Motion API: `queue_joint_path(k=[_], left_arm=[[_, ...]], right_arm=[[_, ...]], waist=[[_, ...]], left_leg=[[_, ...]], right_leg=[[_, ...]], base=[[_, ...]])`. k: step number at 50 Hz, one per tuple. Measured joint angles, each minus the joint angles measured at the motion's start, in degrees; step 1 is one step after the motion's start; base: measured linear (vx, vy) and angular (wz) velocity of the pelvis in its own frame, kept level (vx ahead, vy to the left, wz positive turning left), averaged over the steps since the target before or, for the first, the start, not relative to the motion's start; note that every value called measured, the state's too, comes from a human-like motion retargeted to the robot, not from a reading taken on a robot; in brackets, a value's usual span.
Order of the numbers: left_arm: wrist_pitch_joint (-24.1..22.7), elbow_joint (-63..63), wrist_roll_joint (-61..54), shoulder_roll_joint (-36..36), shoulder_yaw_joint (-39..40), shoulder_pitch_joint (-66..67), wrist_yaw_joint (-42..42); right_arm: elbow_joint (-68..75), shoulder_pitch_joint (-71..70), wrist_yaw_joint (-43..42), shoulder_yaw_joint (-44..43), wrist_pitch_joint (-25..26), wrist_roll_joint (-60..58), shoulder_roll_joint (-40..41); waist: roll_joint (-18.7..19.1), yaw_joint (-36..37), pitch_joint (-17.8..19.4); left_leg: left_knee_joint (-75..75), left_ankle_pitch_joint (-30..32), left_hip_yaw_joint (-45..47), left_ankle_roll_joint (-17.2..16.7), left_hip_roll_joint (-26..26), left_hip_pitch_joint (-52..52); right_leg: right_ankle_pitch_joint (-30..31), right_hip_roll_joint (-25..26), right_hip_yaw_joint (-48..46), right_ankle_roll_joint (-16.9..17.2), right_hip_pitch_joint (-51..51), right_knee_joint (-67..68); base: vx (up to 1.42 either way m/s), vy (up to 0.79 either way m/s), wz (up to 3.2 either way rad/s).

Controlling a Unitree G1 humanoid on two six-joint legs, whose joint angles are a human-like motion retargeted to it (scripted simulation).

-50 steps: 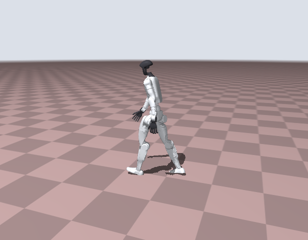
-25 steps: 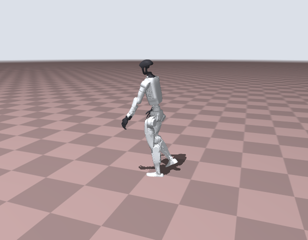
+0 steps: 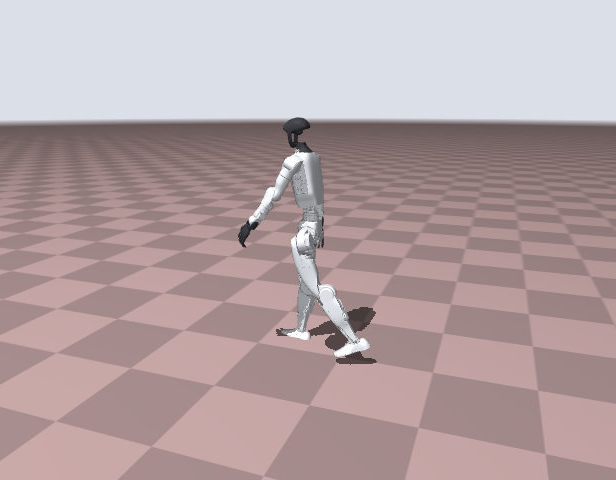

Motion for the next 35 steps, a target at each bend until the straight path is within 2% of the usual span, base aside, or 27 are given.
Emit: queue_joint_path(k=[4,7,8,9,10,15,19,22,25,28,30,35], left_arm=[[2.6,7.8,3.6,-1.4,1.8,10.6,-6.2],[3.0,11.7,0.1,-1.8,3.6,18.4,-8.9],[2.1,12.3,-3.5,-2.1,3.8,21.2,-6.9],[2.2,13.1,-3.6,-2.0,4.5,23.3,-7.9],[2.9,14.1,-2.0,-1.7,5.4,25.2,-10.4],[1.9,13.2,-2.7,-0.5,7.4,34.8,-10.4],[0.8,10.2,-6.0,0.3,10.1,40.3,-8.7],[-1.1,8.2,-11.1,0.3,13.0,43.0,-6.2],[-3.3,7.1,-15.6,-0.2,15.1,44.7,-4.3],[-4.0,6.3,-19.6,-0.8,14.3,45.0,-4.4],[-4.0,5.8,-19.5,-1.0,12.7,44.6,-4.8],[-4.1,5.9,-13.7,-0.4,8.4,40.8,-6.2]], right_arm=[[0.7,-3.4,-0.6,2.0,1.4,4.4,0.5],[0.3,-6.9,-3.9,2.0,1.3,7.8,0.8],[0.0,-8.1,-7.7,1.4,0.2,9.8,0.6],[-0.4,-9.5,-8.0,1.6,0.2,10.5,0.8],[-0.7,-11.1,-6.6,2.1,0.6,10.7,1.3],[-4.0,-18.2,-10.3,3.1,-1.3,13.9,1.9],[-8.1,-22.9,-12.5,4.5,-3.3,13.7,1.6],[-11.1,-25.7,-14.5,5.5,-5.5,13.3,1.0],[-13.1,-27.3,-16.4,6.3,-7.5,12.9,0.7],[-13.8,-27.7,-17.4,6.7,-7.0,10.1,0.5],[-14.1,-27.3,-17.5,7.2,-6.6,9.0,0.6],[-14.3,-22.3,-15.4,7.7,-6.7,8.3,1.9]], waist=[[-2.3,2.5,-0.8],[-2.8,3.6,-3.2],[-2.0,3.4,-3.9],[-2.3,4.8,-4.3],[-3.2,7.1,-4.6],[-4.9,15.4,-2.9],[-4.3,20.8,-1.6],[-2.0,23.3,-0.4],[0.5,24.0,0.1],[0.6,23.7,0.3],[0.4,23.5,0.0],[0.2,22.9,-2.0]], left_leg=[[21.1,3.6,4.5,1.0,0.3,-7.7],[41.5,1.6,8.4,2.4,4.1,-20.4],[49.7,1.1,9.7,1.2,7.0,-25.9],[50.8,-1.1,10.5,2.6,7.0,-28.0],[48.3,-4.1,11.1,5.4,5.6,-28.5],[37.9,-8.3,14.5,5.9,3.3,-33.9],[16.8,-2.3,16.5,4.7,2.5,-34.8],[-2.2,6.6,18.7,3.4,3.1,-33.0],[-14.3,11.3,22.0,0.7,4.5,-32.8],[-14.4,7.3,24.6,-1.8,5.6,-35.1],[-14.4,5.9,25.2,-2.2,5.7,-35.1],[-14.4,8.6,25.9,-1.6,6.0,-30.8]], right_leg=[[-4.8,-2.1,2.4,-1.2,4.6,1.4],[-8.2,-2.6,3.0,-2.1,4.1,3.9],[-10.0,-2.3,2.3,-2.4,4.1,5.0],[-10.6,-2.2,3.3,-2.4,3.8,5.7],[-10.7,-2.3,5.2,-2.1,3.3,6.3],[-14.4,-3.0,10.0,-2.0,5.1,10.1],[-16.8,-1.9,12.2,-2.3,7.7,11.1],[-18.4,0.3,13.1,-2.3,11.4,10.8],[-19.7,2.4,13.4,-2.0,15.6,10.3],[-20.4,2.2,13.7,-1.5,18.5,10.5],[-20.5,2.0,14.2,-1.6,19.5,11.5],[-17.6,2.5,16.5,-2.4,20.2,19.0]], base=[[0.67,-0.19,-0.38],[0.56,-0.12,0.05],[0.56,-0.08,0.02],[0.54,-0.11,-0.52],[0.52,-0.13,-1.03],[0.53,-0.04,-0.90],[0.53,0.04,-0.68],[0.55,0.11,-0.51],[0.58,0.15,-0.24],[0.60,0.17,-0.07],[0.62,0.18,-0.12],[0.69,0.22,-0.17]])
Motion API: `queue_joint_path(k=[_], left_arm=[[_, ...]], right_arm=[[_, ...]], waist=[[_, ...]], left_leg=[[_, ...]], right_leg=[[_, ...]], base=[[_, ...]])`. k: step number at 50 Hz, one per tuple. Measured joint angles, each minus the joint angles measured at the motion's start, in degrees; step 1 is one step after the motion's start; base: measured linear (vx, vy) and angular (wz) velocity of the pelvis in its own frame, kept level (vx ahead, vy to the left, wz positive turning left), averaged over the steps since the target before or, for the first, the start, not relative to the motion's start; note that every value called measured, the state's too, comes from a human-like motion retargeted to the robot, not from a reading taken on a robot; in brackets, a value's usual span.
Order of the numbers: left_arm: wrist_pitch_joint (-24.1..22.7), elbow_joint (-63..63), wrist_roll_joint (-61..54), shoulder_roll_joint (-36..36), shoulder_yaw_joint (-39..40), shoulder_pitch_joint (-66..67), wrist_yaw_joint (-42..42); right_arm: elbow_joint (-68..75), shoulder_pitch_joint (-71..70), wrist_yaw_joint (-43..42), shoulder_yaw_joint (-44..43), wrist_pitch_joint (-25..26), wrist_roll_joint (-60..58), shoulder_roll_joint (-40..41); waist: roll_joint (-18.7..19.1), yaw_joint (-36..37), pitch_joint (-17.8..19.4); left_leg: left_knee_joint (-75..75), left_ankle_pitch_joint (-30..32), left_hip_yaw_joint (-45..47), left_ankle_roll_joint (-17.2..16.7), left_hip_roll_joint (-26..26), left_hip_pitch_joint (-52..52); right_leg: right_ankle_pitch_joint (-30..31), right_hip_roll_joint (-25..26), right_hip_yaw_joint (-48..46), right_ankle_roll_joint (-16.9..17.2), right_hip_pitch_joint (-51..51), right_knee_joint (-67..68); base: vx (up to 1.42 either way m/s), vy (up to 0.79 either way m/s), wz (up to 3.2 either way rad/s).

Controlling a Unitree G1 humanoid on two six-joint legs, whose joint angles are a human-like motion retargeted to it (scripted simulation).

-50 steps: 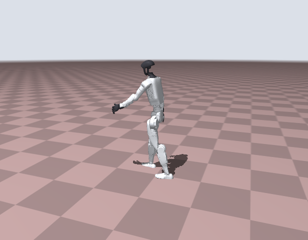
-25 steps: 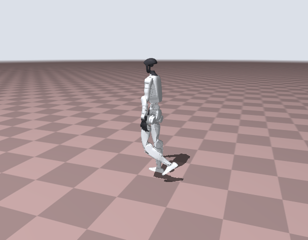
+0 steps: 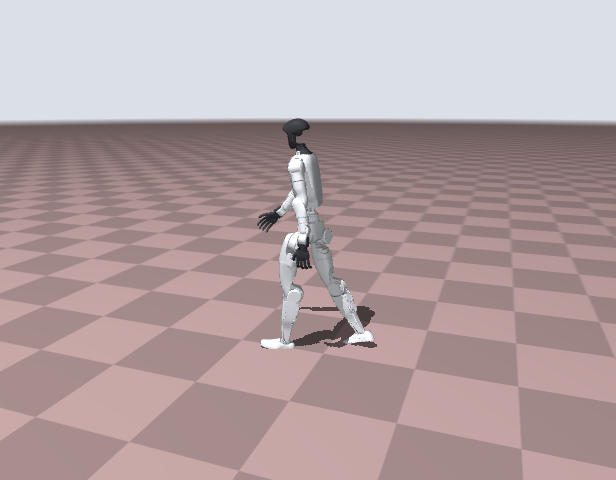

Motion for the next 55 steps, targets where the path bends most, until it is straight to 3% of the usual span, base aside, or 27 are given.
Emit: queue_joint_path(k=[3,8,10,13,16,20,23,27,29,32,35,38,42,45,49,52,55], left_arm=[[0.5,1.4,3.0,0.6,-2.2,-3.9,-0.1],[3.5,3.6,6.5,1.9,-6.1,-14.5,1.3],[5.1,3.5,8.5,2.4,-7.0,-19.6,2.6],[7.0,1.7,11.3,3.1,-7.2,-27.8,4.4],[7.5,-1.8,11.8,3.6,-7.4,-35.7,5.6],[6.3,-8.0,9.3,4.3,-8.7,-44.3,7.1],[4.9,-12.9,6.1,5.1,-10.5,-48.8,9.1],[3.8,-18.4,1.7,6.1,-11.9,-52.0,12.5],[3.7,-20.1,1.5,6.3,-11.7,-52.4,13.1],[3.5,-20.7,2.3,5.7,-10.8,-50.8,12.3],[3.2,-18.6,4.5,4.0,-9.5,-47.6,10.2],[3.6,-13.1,10.2,1.7,-8.2,-42.7,7.6],[6.7,-3.1,21.3,-1.0,-5.8,-34.7,2.0],[8.6,3.2,23.9,-1.9,-4.2,-28.0,-3.9],[8.3,7.0,21.6,-1.4,-3.8,-18.2,-6.5],[7.1,7.5,20.1,-0.5,-4.2,-11.4,-6.3],[5.9,6.4,18.9,0.5,-4.8,-5.2,-5.2]], right_arm=[[0.4,5.5,1.9,-0.5,0.4,-0.6,1.0],[3.2,14.4,4.3,-1.5,3.3,-2.5,1.8],[5.3,17.4,5.1,-1.9,4.7,-3.8,1.7],[8.9,20.9,6.7,-2.3,6.3,-6.2,1.1],[12.1,23.7,8.8,-2.5,7.1,-8.2,0.3],[14.6,26.8,11.1,-2.5,7.2,-8.8,-0.3],[14.7,28.6,11.7,-2.8,7.4,-7.9,-0.2],[13.2,30.1,11.8,-3.7,8.9,-9.6,0.9],[12.2,30.2,12.5,-4.1,9.4,-11.5,1.8],[11.1,30.3,13.6,-4.5,9.1,-12.8,2.8],[11.1,29.0,14.5,-5.2,8.4,-12.8,2.8],[12.1,27.1,15.2,-5.5,7.5,-11.2,2.3],[14.2,23.5,16.6,-3.7,8.1,-7.1,1.4],[15.9,19.3,16.7,-2.1,9.7,-6.0,0.5],[16.6,12.6,13.1,-0.9,9.4,-4.7,-1.0],[15.7,7.0,9.3,0.1,8.1,-3.0,-1.9],[13.0,1.6,5.5,0.8,6.4,-0.7,-2.6]], waist=[[0.4,-1.5,-1.7],[0.3,-6.5,-4.2],[0.7,-8.9,-4.5],[1.8,-13.0,-4.1],[3.3,-17.3,-3.2],[4.7,-22.5,-1.8],[4.5,-25.4,-0.9],[2.4,-28.2,1.1],[2.0,-28.8,1.8],[2.3,-29.1,1.4],[2.3,-29.5,0.4],[1.9,-28.7,-0.3],[0.2,-25.0,0.3],[-1.6,-21.8,-0.1],[-2.6,-17.7,-2.2],[-3.8,-13.4,-2.4],[-5.1,-8.9,-2.0]], left_leg=[[0.0,-0.2,-0.8,0.2,0.2,3.2],[0.5,-4.2,-4.3,0.9,-1.1,7.0],[1.4,-6.0,-5.8,0.7,-1.7,8.3],[2.4,-7.9,-8.4,-0.1,-2.1,10.4],[2.9,-9.5,-11.7,-0.6,-2.4,12.8],[3.4,-11.5,-15.7,-1.2,-2.7,16.2],[3.8,-13.1,-18.0,-1.7,-3.8,18.9],[4.4,-15.7,-20.7,-2.1,-5.9,24.1],[4.7,-16.8,-21.0,-2.4,-5.9,26.3],[5.8,-17.6,-21.3,-2.3,-4.8,28.2],[7.5,-16.9,-22.8,-0.4,-4.9,29.5],[10.5,-13.6,-23.8,1.3,-4.8,31.1],[21.9,-6.8,-21.3,2.6,-4.5,30.7],[42.2,-6.1,-17.8,4.0,-2.7,21.7],[61.7,-12.3,-14.8,6.8,0.4,7.0],[62.8,-16.8,-12.6,8.1,0.0,0.4],[53.7,-16.9,-10.5,7.5,-1.7,-3.4]], right_leg=[[6.3,0.9,0.7,-0.4,-3.3,12.0],[16.7,0.3,-1.2,-1.5,-17.9,40.5],[16.3,-0.9,-2.9,-3.3,-23.8,48.7],[10.9,-2.1,-5.6,-6.4,-30.5,53.1],[6.1,-2.9,-8.8,-7.8,-34.6,49.3],[3.8,-4.4,-14.2,-7.7,-36.2,34.1],[8.5,-4.4,-16.7,-5.8,-34.5,14.8],[19.0,-4.1,-16.7,-0.5,-30.0,-12.4],[19.6,-3.6,-16.3,2.0,-29.9,-18.4],[17.7,-2.7,-16.8,3.3,-31.2,-19.0],[20.7,-3.4,-18.3,3.2,-29.3,-19.0],[20.9,-3.7,-18.8,2.4,-25.6,-19.0],[16.7,-4.1,-16.8,1.0,-18.8,-18.7],[12.8,-5.3,-15.0,0.1,-16.7,-16.3],[9.0,-5.3,-13.0,0.0,-17.5,-13.0],[6.7,-5.4,-10.2,0.7,-17.3,-11.0],[4.7,-5.9,-6.9,0.9,-16.5,-9.6]], base=[[0.70,0.28,0.09],[0.61,0.26,0.46],[0.55,0.22,0.67],[0.52,0.18,0.85],[0.51,0.13,1.00],[0.51,0.07,0.95],[0.53,0.00,0.75],[0.59,-0.07,0.54],[0.61,-0.11,0.18],[0.63,-0.15,0.09],[0.68,-0.13,0.18],[0.73,-0.19,0.00],[0.74,-0.24,-0.41],[0.64,-0.21,-0.38],[0.55,-0.13,-0.34],[0.52,-0.07,-0.74],[0.51,-0.01,-0.93]])
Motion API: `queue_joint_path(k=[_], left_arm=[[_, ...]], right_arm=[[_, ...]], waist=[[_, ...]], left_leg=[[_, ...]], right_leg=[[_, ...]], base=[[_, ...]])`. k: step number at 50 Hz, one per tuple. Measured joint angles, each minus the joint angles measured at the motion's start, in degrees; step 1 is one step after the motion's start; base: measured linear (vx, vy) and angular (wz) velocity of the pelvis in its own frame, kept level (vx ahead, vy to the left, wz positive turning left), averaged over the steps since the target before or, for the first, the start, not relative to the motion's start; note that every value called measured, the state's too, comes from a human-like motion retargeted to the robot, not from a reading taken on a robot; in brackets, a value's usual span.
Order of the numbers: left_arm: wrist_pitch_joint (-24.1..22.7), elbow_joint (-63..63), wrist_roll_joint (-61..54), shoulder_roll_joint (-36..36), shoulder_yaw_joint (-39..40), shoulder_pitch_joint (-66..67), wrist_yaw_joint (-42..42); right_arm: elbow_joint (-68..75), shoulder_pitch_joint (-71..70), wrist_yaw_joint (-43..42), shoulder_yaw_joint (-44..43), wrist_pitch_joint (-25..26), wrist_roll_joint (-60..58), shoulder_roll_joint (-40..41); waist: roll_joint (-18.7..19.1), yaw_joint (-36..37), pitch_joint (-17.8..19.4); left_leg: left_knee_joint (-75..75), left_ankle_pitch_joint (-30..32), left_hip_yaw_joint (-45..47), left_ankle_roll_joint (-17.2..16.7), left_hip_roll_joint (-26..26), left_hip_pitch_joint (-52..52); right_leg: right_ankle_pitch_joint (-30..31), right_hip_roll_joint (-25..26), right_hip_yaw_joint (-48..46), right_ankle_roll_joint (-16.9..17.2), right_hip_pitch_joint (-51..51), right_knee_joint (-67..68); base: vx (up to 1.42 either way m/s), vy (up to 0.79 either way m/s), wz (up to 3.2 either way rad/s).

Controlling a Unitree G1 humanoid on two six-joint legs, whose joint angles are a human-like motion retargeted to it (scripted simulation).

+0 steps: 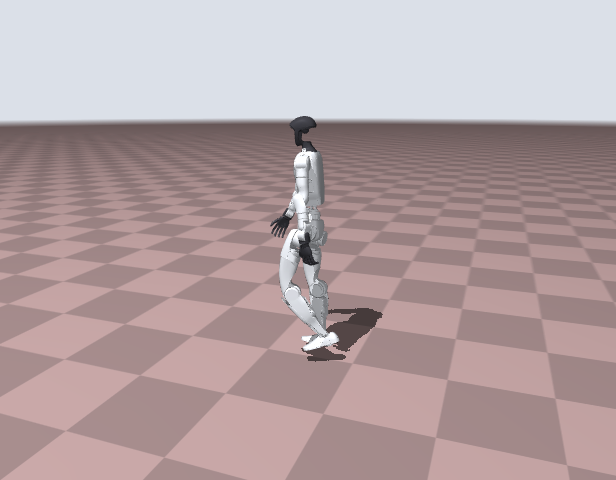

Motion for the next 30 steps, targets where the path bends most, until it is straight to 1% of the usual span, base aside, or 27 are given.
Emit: queue_joint_path(k=[3,5,8,10,13,15,17,20,22,25,28,30], left_arm=[[-1.3,-1.6,-2.9,0.6,0.2,4.6,2.5],[-2.7,-2.5,-6.6,0.7,0.9,6.6,4.8],[-5.4,-3.1,-11.7,0.2,3.3,8.9,7.8],[-7.6,-3.6,-15.5,-0.6,4.9,9.7,9.1],[-7.7,-5.1,-23.4,-1.5,6.3,9.3,8.0],[-7.4,-6.6,-24.0,-1.7,6.7,8.9,7.9],[-7.7,-8.4,-22.8,-1.8,6.4,8.9,8.1],[-7.3,-10.2,-19.0,-1.1,7.1,5.7,8.7],[-7.2,-10.2,-16.9,-0.5,6.7,3.3,9.0],[-6.4,-8.3,-13.7,0.9,4.8,-2.0,8.7],[-5.1,-4.9,-9.6,2.5,1.0,-9.6,8.4],[-4.1,-3.0,-6.6,3.4,-2.0,-15.2,8.7]], right_arm=[[-4.5,-4.5,-4.1,0.2,-2.6,3.6,-0.5],[-8.2,-6.9,-6.9,0.4,-5.0,6.5,-0.6],[-13.8,-8.8,-9.7,1.0,-9.2,10.7,-0.3],[-16.9,-9.4,-11.0,1.8,-11.7,12.4,0.2],[-19.2,-9.9,-11.5,2.1,-9.9,7.3,1.2],[-19.6,-9.4,-10.8,3.1,-8.9,4.5,2.3],[-18.9,-7.8,-9.8,4.6,-8.3,1.9,3.5],[-15.8,-6.4,-8.3,6.2,-7.1,-4.7,5.8],[-12.7,-3.9,-7.7,6.8,-6.4,-9.3,6.9],[-7.6,0.7,-6.9,6.7,-4.8,-14.7,8.1],[-3.1,5.4,-5.9,5.1,-3.1,-15.6,8.2],[-0.7,8.3,-5.0,3.8,-2.3,-14.0,7.8]], waist=[[-0.1,4.3,0.9],[0.9,6.9,2.1],[3.6,9.0,3.1],[4.7,9.5,3.8],[4.9,9.7,4.6],[4.7,9.8,4.3],[4.5,9.8,3.3],[4.4,9.3,2.6],[4.3,8.7,1.6],[4.0,7.3,-0.3],[3.1,6.1,-2.3],[2.6,5.3,-3.3]], left_leg=[[-17.3,4.7,1.6,-1.3,-1.1,-0.7],[-31.6,9.9,2.7,-1.9,-1.1,0.9],[-48.0,16.9,3.6,-3.3,1.1,2.2],[-53.7,18.4,3.3,-4.1,2.3,1.6],[-53.7,14.4,2.8,-7.1,4.3,-0.8],[-53.7,13.4,3.8,-7.9,5.3,-0.5],[-53.7,14.9,6.3,-8.0,5.9,1.0],[-53.7,18.8,8.9,-8.2,6.7,3.8],[-53.7,20.5,8.6,-8.4,6.8,5.5],[-53.7,20.4,6.7,-8.4,6.5,7.6],[-53.6,18.4,5.2,-8.4,5.7,8.7],[-53.5,17.2,4.3,-8.6,5.2,9.3]], right_leg=[[-2.1,0.5,2.7,-0.5,1.5,0.9],[-3.6,1.5,4.1,-0.9,3.5,1.1],[-5.8,4.0,5.2,-1.1,7.9,0.6],[-7.1,4.6,5.7,-0.7,10.9,0.2],[-8.9,4.3,6.2,0.1,14.2,0.4],[-9.8,4.1,6.8,0.2,15.5,1.3],[-10.2,4.1,7.5,-0.3,16.5,2.8],[-10.2,4.5,8.5,-1.7,16.7,7.7],[-8.4,4.8,8.4,-2.7,16.0,12.9],[-3.1,5.0,6.9,-3.7,12.1,25.0],[2.7,4.0,3.8,-4.4,4.7,40.0],[3.9,2.6,1.1,-5.4,-0.3,48.3]], base=[[0.51,0.05,-0.97],[0.53,0.10,-0.93],[0.55,0.15,-0.66],[0.55,0.18,-0.39],[0.56,0.18,-0.27],[0.58,0.20,-0.32],[0.60,0.23,-0.35],[0.61,0.26,-0.27],[0.60,0.30,-0.04],[0.56,0.30,0.25],[0.47,0.27,0.41],[0.40,0.22,0.40]])
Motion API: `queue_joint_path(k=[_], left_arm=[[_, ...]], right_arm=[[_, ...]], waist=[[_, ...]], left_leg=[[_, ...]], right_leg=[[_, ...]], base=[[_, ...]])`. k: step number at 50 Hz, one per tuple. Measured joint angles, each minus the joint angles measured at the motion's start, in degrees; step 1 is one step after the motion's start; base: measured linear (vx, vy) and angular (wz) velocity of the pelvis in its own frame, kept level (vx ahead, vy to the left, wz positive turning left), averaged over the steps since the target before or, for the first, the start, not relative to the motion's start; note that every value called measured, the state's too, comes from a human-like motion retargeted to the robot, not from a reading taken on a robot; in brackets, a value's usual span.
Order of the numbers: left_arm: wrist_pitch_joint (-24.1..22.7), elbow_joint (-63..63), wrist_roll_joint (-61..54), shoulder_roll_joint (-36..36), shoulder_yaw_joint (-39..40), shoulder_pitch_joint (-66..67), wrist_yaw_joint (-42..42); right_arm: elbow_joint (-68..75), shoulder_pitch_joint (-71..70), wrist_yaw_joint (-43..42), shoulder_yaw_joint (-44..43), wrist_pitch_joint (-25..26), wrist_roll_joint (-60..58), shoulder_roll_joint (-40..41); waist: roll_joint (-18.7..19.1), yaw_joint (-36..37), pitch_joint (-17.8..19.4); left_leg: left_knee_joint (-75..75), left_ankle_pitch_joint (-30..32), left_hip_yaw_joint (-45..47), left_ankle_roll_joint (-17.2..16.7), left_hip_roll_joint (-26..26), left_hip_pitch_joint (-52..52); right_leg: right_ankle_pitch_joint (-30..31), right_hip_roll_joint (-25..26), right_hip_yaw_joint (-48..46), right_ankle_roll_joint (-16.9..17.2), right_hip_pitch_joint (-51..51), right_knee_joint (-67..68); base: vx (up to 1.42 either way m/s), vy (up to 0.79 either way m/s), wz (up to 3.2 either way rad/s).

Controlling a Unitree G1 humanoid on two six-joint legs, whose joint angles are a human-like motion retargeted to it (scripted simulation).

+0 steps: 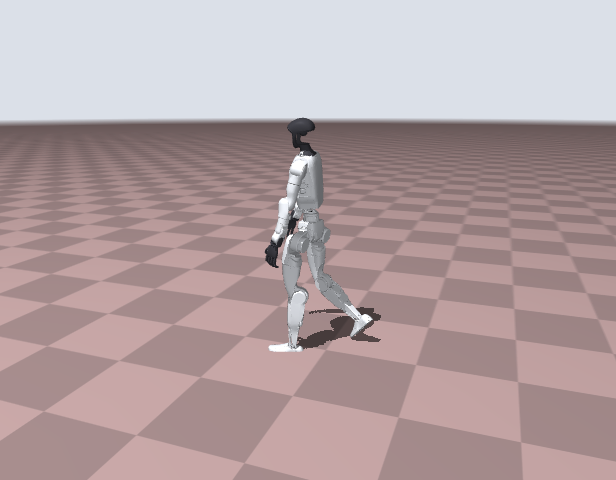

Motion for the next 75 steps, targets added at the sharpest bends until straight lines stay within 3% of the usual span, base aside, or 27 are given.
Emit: queue_joint_path(k=[5,9,12,15,19,30,38,43,48,58,63,65,67,70,75], left_arm=[[2.3,-0.3,3.5,2.1,-3.0,-13.1,2.5],[0.9,-6.2,-2.5,3.7,-2.8,-20.1,4.8],[-1.1,-11.8,-8.1,4.7,-3.4,-23.3,6.5],[-2.2,-16.2,-11.3,5.3,-4.4,-25.8,8.6],[-2.0,-17.8,-10.5,4.6,-4.9,-26.8,10.6],[-2.3,-10.6,-5.5,-2.0,0.6,-13.1,10.8],[-0.3,1.4,-9.3,-5.2,6.5,1.6,3.4],[0.2,3.6,-7.7,-5.6,4.2,8.8,-0.7],[-1.0,1.1,-6.3,-5.0,2.8,13.9,-2.3],[-0.6,-2.5,-12.5,-3.9,12.7,12.3,-1.3],[-1.2,-5.3,-11.6,-4.5,10.4,9.2,-0.3],[-0.6,-5.9,-5.4,-4.9,8.9,8.7,0.2],[-1.0,-6.4,-9.8,-5.1,8.4,6.4,-0.1],[-1.6,-5.5,-10.0,-5.4,7.6,3.4,0.3],[-0.1,-4.2,-10.6,-6.2,6.9,-1.8,1.2]], right_arm=[[2.2,4.5,2.0,-3.9,0.5,5.1,-2.7],[1.1,6.4,3.5,-5.8,-0.7,10.6,-5.1],[0.0,7.3,4.3,-6.6,-1.4,13.8,-6.2],[-0.6,7.6,4.2,-7.3,-0.5,13.8,-6.4],[-0.3,7.6,2.1,-6.7,0.7,9.2,-5.4],[-1.5,3.8,-11.9,-6.7,1.0,1.3,-2.2],[-8.9,2.8,-4.6,-7.4,-2.7,6.5,-3.2],[-10.4,3.3,3.0,-7.6,-3.3,11.2,-4.9],[-6.6,3.9,4.4,-7.5,-3.4,11.7,-6.4],[0.9,4.4,5.5,-9.3,-1.7,7.8,-7.4],[-0.5,4.9,5.6,-9.0,-2.0,8.2,-6.9],[-1.7,5.8,5.4,-7.2,-2.7,13.5,-6.7],[-2.2,5.3,5.6,-7.7,-2.1,9.5,-6.6],[-3.2,5.0,6.1,-7.6,-2.8,9.2,-6.0],[-4.1,3.4,5.6,-7.3,-1.6,8.2,-5.6]], waist=[[0.0,-2.8,-0.4],[0.4,-6.5,0.3],[-0.1,-9.3,1.5],[-1.3,-11.2,3.5],[-1.3,-11.4,4.0],[2.1,-13.8,0.5],[3.6,-13.9,-1.1],[3.8,-11.9,-1.0],[3.6,-9.8,-1.3],[3.5,-7.1,0.0],[3.5,-7.0,0.7],[3.0,-9.0,-0.1],[3.6,-7.8,-0.2],[4.1,-8.0,0.6],[4.0,-8.7,1.1]], left_leg=[[0.4,-2.1,-1.5,-1.4,-0.4,1.3],[0.5,-3.5,-3.7,-1.8,-1.2,2.6],[0.7,-4.8,-5.6,-1.8,-3.1,4.2],[1.1,-6.3,-7.2,-1.8,-5.8,6.4],[2.0,-8.1,-7.8,-1.4,-7.0,8.2],[4.0,-11.2,-7.9,0.2,-7.1,10.2],[4.1,-12.2,-6.8,0.9,-7.0,11.0],[4.4,-12.5,-6.8,1.1,-6.9,11.2],[4.2,-12.5,-7.9,1.2,-7.0,10.6],[3.9,-12.4,-10.6,0.5,-6.8,10.3],[3.8,-12.3,-11.7,0.4,-7.0,10.1],[9.2,-14.3,-12.2,-1.2,-7.1,7.2],[4.5,-12.5,-12.4,0.5,-6.9,8.8],[4.2,-12.5,-12.3,0.2,-6.3,9.9],[4.1,-12.4,-12.1,0.2,-6.7,9.6]], right_leg=[[-7.8,-1.6,-5.6,-4.7,-9.4,6.3],[-11.2,0.4,-7.3,-4.5,-11.8,-6.1],[-8.8,1.7,-6.3,-1.8,-10.4,-23.1],[-2.7,1.5,-4.1,2.0,-7.0,-39.5],[1.5,1.0,-3.1,3.7,-4.1,-45.9],[-1.1,0.6,-4.0,4.9,1.3,-50.0],[-3.0,0.9,-3.0,4.7,1.7,-49.9],[-3.6,0.9,-3.1,5.5,2.1,-50.0],[-4.0,0.7,-4.2,5.5,2.4,-50.7],[-4.8,0.5,-7.3,5.2,3.7,-51.5],[-4.9,0.3,-8.4,5.0,4.4,-52.2],[-5.2,-0.8,-10.3,5.3,4.8,-52.3],[-4.8,0.2,-9.1,4.8,3.8,-52.5],[-6.6,0.3,-10.1,5.5,2.8,-47.9],[-5.0,0.5,-9.3,4.7,4.4,-52.4]], base=[[0.32,0.15,0.37],[0.27,0.08,0.50],[0.27,0.05,0.60],[0.29,0.01,0.49],[0.27,0.00,0.13],[0.23,-0.02,0.00],[0.15,-0.03,-0.13],[0.10,-0.03,0.01],[0.06,-0.02,0.21],[0.02,-0.01,0.27],[-0.01,0.00,0.23],[-0.01,0.01,0.51],[-0.01,-0.01,-0.18],[0.00,0.00,0.00],[0.00,0.00,0.00]])
